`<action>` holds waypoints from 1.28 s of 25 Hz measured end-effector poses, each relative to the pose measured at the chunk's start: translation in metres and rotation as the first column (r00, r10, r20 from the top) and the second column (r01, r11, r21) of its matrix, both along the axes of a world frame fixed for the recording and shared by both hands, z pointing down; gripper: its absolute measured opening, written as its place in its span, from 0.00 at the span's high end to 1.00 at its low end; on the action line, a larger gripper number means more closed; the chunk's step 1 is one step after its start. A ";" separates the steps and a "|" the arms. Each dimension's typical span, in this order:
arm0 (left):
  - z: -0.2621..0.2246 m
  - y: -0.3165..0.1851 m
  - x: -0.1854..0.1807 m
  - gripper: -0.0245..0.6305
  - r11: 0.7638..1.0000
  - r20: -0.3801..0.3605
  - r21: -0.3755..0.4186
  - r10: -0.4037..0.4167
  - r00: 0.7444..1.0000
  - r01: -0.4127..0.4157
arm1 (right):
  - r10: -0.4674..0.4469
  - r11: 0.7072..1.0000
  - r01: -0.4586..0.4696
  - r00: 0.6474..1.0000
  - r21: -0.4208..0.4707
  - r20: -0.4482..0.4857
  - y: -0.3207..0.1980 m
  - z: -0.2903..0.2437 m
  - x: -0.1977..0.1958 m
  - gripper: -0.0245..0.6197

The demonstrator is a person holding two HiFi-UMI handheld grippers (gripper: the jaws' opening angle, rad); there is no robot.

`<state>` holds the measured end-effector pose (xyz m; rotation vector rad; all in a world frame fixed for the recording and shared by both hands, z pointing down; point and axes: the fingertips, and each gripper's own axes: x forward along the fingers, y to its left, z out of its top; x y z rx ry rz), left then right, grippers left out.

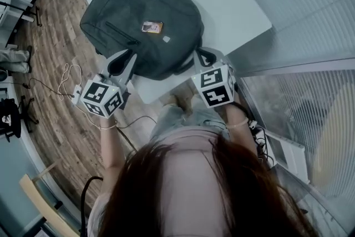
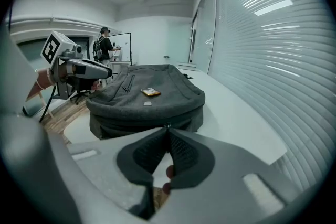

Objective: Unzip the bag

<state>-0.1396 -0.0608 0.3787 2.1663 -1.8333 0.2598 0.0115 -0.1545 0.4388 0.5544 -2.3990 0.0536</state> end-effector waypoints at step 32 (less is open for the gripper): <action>0.029 -0.050 0.119 0.70 0.912 0.124 -0.366 0.247 0.961 -0.187 | -0.254 0.967 0.254 0.966 -0.010 0.039 0.002 0.000 0.003 0.94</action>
